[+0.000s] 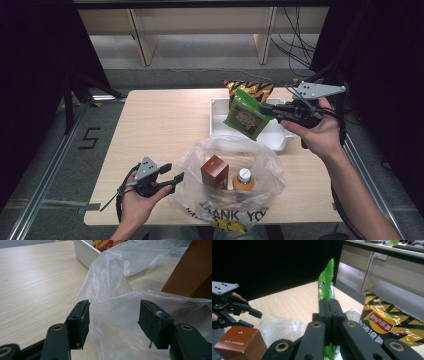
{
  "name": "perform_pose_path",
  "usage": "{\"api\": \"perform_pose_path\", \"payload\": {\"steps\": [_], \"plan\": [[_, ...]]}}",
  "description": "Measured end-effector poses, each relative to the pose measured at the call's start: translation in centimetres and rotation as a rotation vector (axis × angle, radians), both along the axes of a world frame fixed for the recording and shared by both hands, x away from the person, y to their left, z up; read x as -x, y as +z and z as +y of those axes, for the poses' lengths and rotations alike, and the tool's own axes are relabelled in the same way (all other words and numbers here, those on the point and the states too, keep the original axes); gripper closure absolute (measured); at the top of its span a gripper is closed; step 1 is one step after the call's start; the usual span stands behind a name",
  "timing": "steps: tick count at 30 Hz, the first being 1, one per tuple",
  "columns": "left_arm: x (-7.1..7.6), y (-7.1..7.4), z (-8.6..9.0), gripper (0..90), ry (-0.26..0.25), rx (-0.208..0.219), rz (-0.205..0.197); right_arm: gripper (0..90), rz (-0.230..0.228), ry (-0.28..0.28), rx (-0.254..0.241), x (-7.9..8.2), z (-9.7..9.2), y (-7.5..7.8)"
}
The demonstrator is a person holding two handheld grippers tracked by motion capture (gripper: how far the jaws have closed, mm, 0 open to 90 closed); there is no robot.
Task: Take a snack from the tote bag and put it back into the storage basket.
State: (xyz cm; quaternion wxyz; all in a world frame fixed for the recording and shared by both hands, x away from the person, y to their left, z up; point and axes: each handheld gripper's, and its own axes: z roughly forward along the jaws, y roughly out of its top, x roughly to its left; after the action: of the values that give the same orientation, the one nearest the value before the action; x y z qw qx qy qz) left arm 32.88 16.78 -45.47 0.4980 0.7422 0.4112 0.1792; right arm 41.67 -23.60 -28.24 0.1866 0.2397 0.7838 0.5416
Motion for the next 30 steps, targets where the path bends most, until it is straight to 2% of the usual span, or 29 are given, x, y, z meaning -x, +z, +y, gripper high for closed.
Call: {"api": "perform_pose_path", "payload": {"steps": [1, 3, 4, 8, 9, 10, 12, 13, 17, 18, 23, 24, 27, 28, 30], "plan": [[0.0, 0.0, 0.0, 41.4, 0.000, 0.000, 0.000, 90.0, 0.002, 0.017, 0.002, -0.2, 0.0, 0.0], [0.0, 0.0, 0.0, 41.4, 0.000, 0.000, 0.001, 90.0, -0.008, -0.009, 0.003, -0.4, 0.0, 0.0], [0.0, 0.0, 0.0, 41.4, 0.000, 0.001, 0.002, 90.0, -0.006, 0.000, 0.019, -0.6, -0.1, 0.1], [0.0, 0.0, 0.0, 41.3, 0.000, 0.001, 0.001, 90.0, -0.014, 0.000, 0.029, -1.1, -0.1, 0.2], [0.0, 0.0, 0.0, 41.4, -0.001, 0.004, 0.000, 90.0, -0.002, -0.013, 0.031, -1.0, 0.0, 0.2], [0.0, -0.1, -0.1, 41.4, -0.002, 0.010, 0.003, 90.0, -0.020, -0.006, 0.039, -1.3, 0.0, 0.1], [0.0, -0.1, -0.1, 41.4, 0.001, 0.012, 0.006, 90.0, -0.006, -0.030, 0.026, -1.4, 0.2, 0.0], [0.0, -0.1, -0.1, 41.3, 0.001, 0.009, 0.008, 90.0, -0.013, -0.015, 0.047, -1.7, 0.1, 0.1], [0.0, -0.1, -0.1, 41.3, 0.003, 0.010, 0.009, 90.0, -0.016, -0.027, 0.044, -2.2, 0.3, -0.1], [0.0, -0.1, -0.1, 41.3, 0.000, 0.015, 0.007, 90.0, -0.001, -0.025, 0.055, -2.3, 0.3, -0.1], [-0.1, -0.1, 0.0, 41.3, -0.005, 0.004, -0.001, 90.0, 0.008, -0.031, 0.057, -2.9, 0.4, -0.4], [0.0, -0.1, 0.0, 41.3, -0.005, 0.003, -0.001, 90.0, -0.009, -0.034, 0.073, -3.1, 0.3, -0.3], [-0.1, -0.1, 0.1, 41.3, -0.013, -0.002, -0.003, 90.0, 0.007, -0.038, 0.066, -3.2, 0.3, -0.5], [-0.1, -0.1, 0.1, 41.3, -0.009, -0.002, -0.001, 90.0, -0.006, -0.047, 0.055, -3.4, 0.4, -0.7], [0.0, -0.1, 0.0, 41.3, -0.003, 0.009, 0.002, 90.0, 0.000, -0.050, 0.057, -3.4, 0.3, -0.7]]}}
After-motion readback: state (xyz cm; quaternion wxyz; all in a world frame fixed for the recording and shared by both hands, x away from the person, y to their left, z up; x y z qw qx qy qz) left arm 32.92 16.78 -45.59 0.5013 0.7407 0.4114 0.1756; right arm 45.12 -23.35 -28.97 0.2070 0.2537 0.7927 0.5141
